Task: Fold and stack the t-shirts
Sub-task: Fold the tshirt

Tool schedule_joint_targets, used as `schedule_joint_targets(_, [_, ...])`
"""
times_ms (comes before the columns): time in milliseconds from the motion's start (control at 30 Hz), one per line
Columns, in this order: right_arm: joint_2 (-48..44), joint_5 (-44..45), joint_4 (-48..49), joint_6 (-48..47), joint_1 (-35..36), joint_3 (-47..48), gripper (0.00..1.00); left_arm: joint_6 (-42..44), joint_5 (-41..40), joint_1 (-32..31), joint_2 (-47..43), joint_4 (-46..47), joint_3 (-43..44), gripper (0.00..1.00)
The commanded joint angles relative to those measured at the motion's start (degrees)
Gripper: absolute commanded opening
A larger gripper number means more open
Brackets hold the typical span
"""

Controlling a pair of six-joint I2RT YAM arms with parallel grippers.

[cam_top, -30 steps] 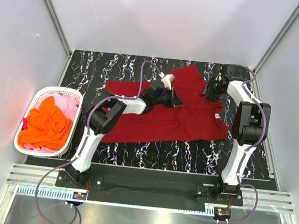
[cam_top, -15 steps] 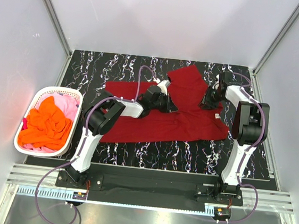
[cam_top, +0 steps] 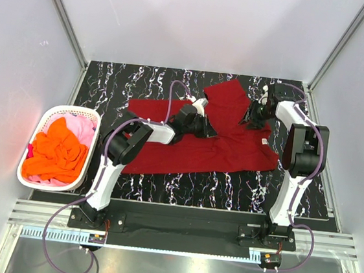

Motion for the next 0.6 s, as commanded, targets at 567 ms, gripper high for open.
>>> schedule_joint_targets(567, [5.16,-3.94,-2.26,-3.04,0.26,6.48,0.2,0.59,-0.06,-0.45,-2.55,2.99,2.47,0.0])
